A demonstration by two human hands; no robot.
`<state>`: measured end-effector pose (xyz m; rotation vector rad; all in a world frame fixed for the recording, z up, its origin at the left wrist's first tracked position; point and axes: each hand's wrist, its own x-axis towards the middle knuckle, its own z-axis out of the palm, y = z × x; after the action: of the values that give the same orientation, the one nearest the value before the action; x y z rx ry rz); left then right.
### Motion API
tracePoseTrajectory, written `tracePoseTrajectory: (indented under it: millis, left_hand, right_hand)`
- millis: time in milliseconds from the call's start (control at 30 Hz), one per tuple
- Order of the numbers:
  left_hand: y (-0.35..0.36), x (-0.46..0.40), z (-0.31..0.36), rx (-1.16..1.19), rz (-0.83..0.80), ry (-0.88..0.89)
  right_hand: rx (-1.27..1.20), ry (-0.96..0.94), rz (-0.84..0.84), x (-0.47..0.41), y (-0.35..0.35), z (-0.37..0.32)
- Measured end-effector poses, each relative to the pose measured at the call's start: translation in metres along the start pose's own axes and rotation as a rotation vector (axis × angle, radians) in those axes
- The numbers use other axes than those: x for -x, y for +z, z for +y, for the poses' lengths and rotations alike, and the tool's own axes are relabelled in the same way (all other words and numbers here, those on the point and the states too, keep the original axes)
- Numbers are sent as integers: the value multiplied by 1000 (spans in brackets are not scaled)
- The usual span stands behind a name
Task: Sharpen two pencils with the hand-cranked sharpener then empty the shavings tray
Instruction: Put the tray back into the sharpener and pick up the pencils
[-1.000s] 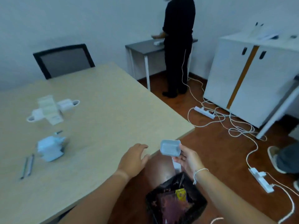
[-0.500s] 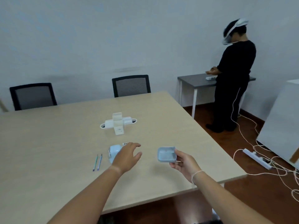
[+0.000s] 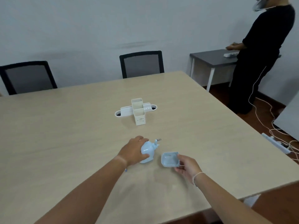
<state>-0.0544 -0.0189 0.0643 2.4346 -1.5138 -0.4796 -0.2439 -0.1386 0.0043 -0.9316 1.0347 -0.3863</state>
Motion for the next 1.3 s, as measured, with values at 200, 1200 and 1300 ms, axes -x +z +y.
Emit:
tracePoseTrajectory:
  millis: [200,1200,1300]
  left_hand:
    - [11,-26,-21,59,-61,19]
    - [19,-29,-17,193,-16,-44]
    - [17,-29,-17,181,-21,-27]
  right_hand:
    - [9,-8,93,-28,19,5]
    - [321,7,-193,-69,63,13]
    - [324,15,-165,-68,63,6]
